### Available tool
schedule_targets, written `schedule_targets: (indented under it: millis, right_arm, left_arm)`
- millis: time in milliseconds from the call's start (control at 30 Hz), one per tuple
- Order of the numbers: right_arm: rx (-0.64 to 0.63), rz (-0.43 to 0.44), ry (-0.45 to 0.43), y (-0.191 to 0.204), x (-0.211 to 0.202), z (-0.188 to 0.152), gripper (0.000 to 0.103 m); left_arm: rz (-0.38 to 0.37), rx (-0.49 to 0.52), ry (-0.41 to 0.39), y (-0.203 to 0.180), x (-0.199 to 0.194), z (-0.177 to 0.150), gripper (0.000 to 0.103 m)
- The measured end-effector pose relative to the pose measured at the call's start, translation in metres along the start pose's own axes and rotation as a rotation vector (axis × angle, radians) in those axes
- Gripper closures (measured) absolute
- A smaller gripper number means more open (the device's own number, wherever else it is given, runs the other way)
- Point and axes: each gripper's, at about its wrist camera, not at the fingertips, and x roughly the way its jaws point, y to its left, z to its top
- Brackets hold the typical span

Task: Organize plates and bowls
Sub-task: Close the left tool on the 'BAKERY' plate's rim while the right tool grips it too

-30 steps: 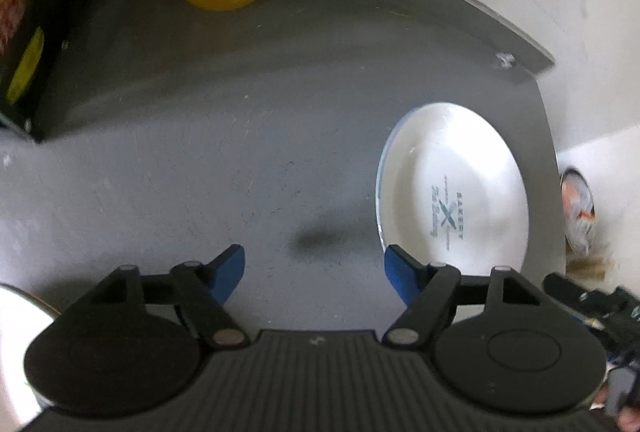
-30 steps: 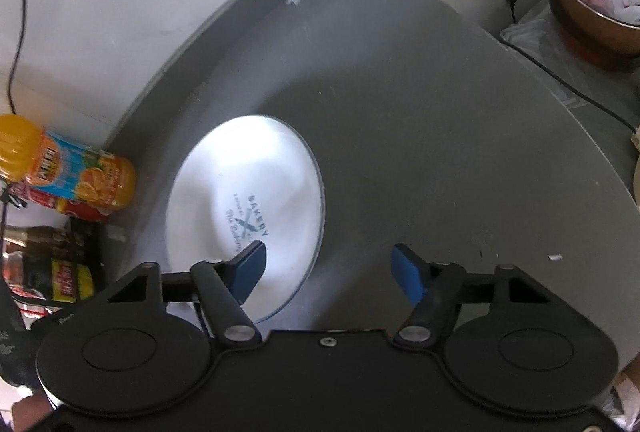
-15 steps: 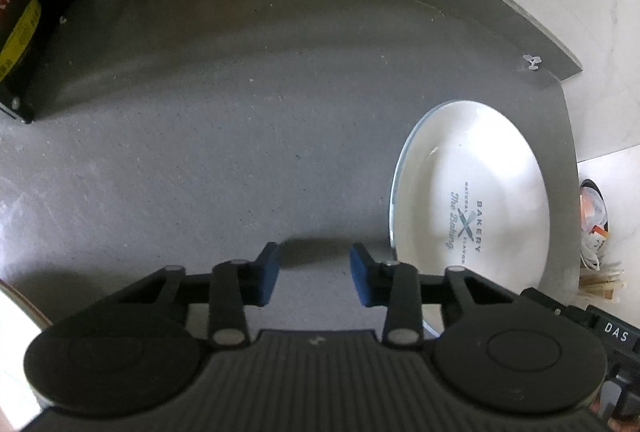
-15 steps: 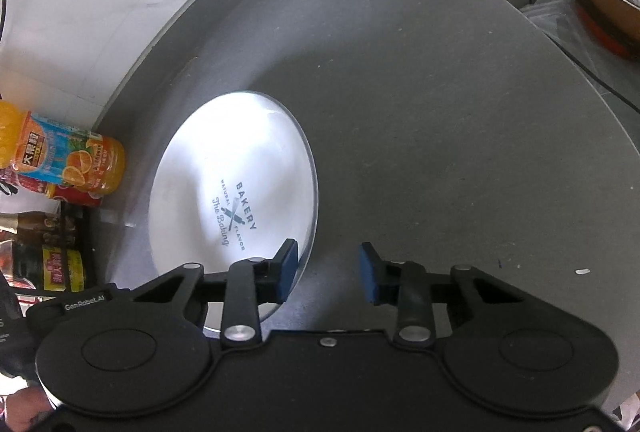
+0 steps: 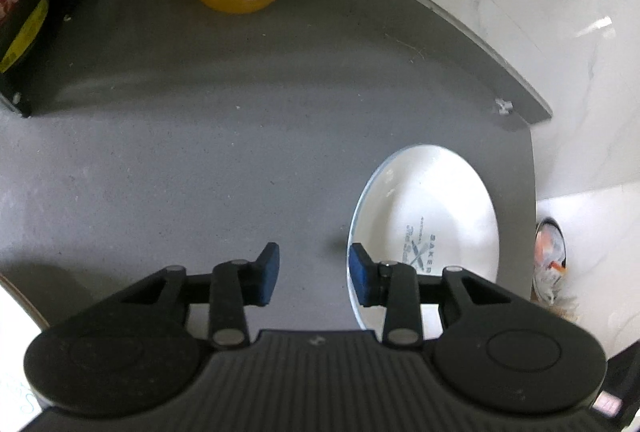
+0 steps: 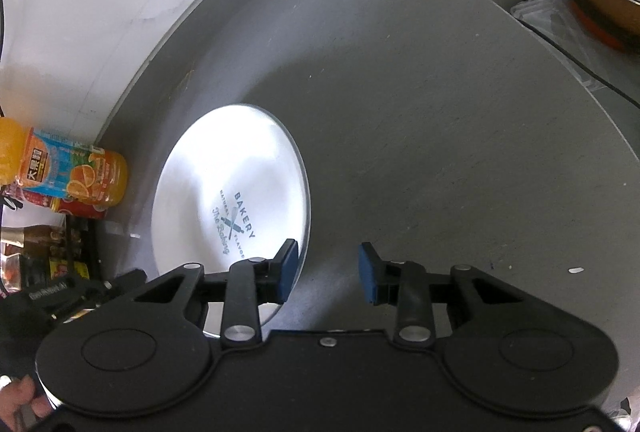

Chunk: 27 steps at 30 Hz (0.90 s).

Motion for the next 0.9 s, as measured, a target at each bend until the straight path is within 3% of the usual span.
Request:
schedule_targets:
  millis: [67,233,400,667,767,833,900]
  right_arm:
    - [-0.001,0.001,0.001,0.000,0.001,0.000,0.070]
    - [0.012,0.009,0.001,-0.003,0.001,0.001,0.072]
    - [-0.001,0.013,-0.003,-0.001,0.005,0.003,0.074]
    - [-0.037,0.022,0.008,0.001,0.012,0.007,0.074]
    - [-0.065,0.027,0.023,0.006,0.015,0.007,0.082]
    - [-0.097,0.032,0.027,0.012,0.015,0.005,0.093]
    - [-0.135,0.013,0.021,0.019,0.015,0.003,0.094]
  left_arm:
    - [-0.029,-0.016,-0.013,-0.001,0.000,0.001,0.064]
    - [-0.020,0.034,0.003,-0.014,0.013,-0.001,0.065]
    - [0.016,0.056,0.021,-0.022,0.034,-0.001,0.073]
    - [0.006,0.079,0.041,-0.026,0.046,0.002,0.082]
    - [-0.009,0.088,0.049,-0.031,0.051,0.002,0.091]
    - [-0.006,0.114,0.046,-0.037,0.054,0.001,0.093]
    - [0.006,0.122,0.043,-0.040,0.054,0.000,0.093]
